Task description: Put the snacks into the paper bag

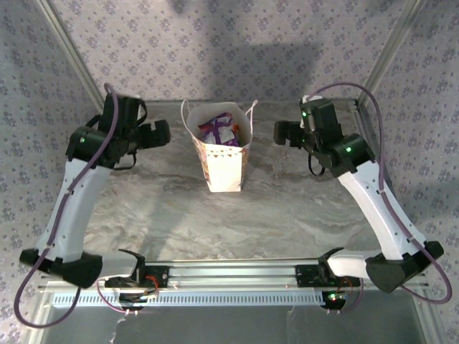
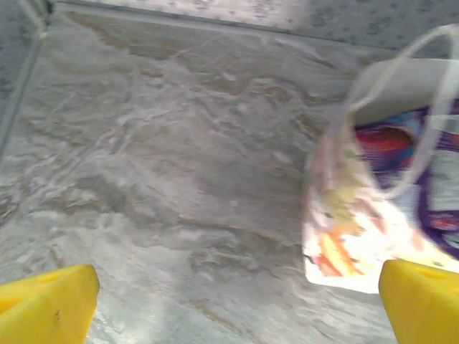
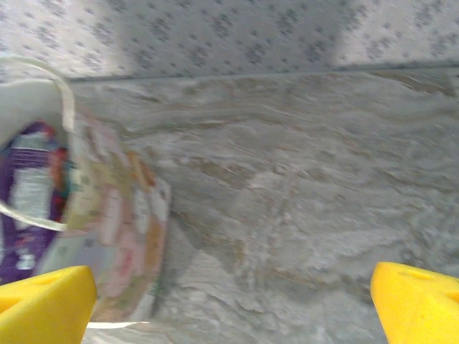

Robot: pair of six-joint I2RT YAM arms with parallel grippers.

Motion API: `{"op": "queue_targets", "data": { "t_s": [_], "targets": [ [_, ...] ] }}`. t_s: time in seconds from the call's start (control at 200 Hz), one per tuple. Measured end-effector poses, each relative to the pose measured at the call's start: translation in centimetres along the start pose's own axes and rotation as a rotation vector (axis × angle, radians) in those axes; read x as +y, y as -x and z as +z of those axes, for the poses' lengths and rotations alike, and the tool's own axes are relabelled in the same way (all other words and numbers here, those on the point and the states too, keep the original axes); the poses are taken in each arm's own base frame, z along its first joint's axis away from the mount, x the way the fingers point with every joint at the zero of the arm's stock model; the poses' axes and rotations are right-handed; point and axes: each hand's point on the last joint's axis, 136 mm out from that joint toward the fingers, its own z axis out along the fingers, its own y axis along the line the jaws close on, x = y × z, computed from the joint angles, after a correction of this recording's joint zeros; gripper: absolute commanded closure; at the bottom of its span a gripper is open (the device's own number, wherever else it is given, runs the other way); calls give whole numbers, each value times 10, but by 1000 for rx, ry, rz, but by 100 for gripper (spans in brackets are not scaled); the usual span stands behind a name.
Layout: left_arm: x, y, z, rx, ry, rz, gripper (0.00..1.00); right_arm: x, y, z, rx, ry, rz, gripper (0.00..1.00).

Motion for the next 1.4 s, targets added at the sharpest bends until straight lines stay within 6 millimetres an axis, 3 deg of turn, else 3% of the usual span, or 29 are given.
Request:
{"op": "queue_targets", "data": {
  "t_s": [0.18,0.365,0.555,0.74,0.974,1.204,1.404],
  "targets": [
    [23,-46,43,-8,60,74,0,-40,-43,21,54,-122,-2,0],
    [38,-90,96,-31,106,183,0,-84,-111,63,148,-249,3,0],
    [60,-108,128,-78,184,220,0,-121,-158,93,135,-325,32,0],
    [82,-111,148,-174,237,182,0,-151,-160,109,10,-393,104,0],
    [112,-146,177,-233,278,154,0,-171,-162,138,-77,-433,137,0],
    [116,-129,188,-310,272,133,0,-173,-156,152,-105,-434,89,0],
    [123,-126,201,-318,257,112,0,-179,-149,158,-136,-444,54,0]
  ]
}}
